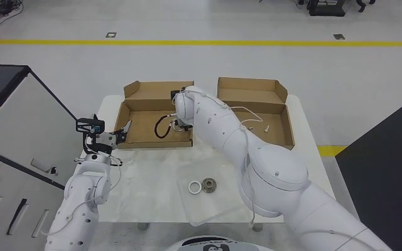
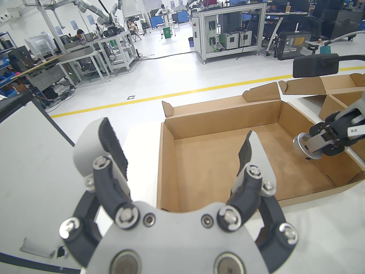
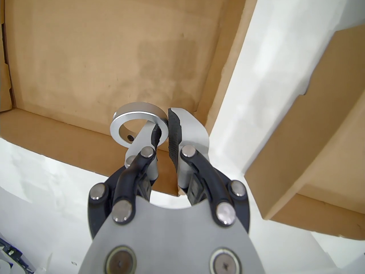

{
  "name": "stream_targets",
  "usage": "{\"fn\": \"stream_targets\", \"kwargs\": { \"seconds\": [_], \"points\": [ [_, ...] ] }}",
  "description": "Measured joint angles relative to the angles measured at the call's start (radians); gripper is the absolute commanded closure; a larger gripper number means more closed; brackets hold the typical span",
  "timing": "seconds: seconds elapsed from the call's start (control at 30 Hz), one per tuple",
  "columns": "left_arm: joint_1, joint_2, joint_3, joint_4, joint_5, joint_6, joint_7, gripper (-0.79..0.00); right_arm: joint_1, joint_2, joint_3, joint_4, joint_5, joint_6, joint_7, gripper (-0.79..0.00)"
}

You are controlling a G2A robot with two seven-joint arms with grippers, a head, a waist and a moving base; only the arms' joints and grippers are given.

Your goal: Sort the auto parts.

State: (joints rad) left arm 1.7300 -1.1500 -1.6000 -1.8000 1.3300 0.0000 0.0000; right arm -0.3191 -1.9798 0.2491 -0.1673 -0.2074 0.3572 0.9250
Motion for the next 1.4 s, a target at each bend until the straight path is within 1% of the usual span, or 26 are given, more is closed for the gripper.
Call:
{"fn": "stream_targets", "kwargs": {
  "seconds": [0.2,0.27,0.43,0.67,0.9,1.4],
  "points": [
    [0.0,0.0,0.0,0.0,0.0,0.0,0.0,-0.785,0.005,-0.005,0.007,0.004,-0.019,0.028,0.004,0.0],
    [0.0,0.0,0.0,0.0,0.0,0.0,0.0,-0.785,0.004,-0.006,0.012,0.003,-0.019,0.02,0.003,0.0],
    [0.0,0.0,0.0,0.0,0.0,0.0,0.0,-0.785,-0.005,-0.006,0.033,0.002,-0.002,-0.041,-0.009,0.0],
    [0.0,0.0,0.0,0.0,0.0,0.0,0.0,-0.785,-0.021,-0.011,0.035,0.004,-0.032,-0.05,-0.004,0.0],
    [0.0,0.0,0.0,0.0,0.0,0.0,0.0,-0.785,-0.035,-0.014,0.049,0.012,-0.038,-0.079,0.0,0.0],
    [0.0,0.0,0.0,0.0,0.0,0.0,0.0,-0.785,-0.061,-0.015,0.07,0.018,-0.072,-0.087,-0.051,0.0]
  ]
}}
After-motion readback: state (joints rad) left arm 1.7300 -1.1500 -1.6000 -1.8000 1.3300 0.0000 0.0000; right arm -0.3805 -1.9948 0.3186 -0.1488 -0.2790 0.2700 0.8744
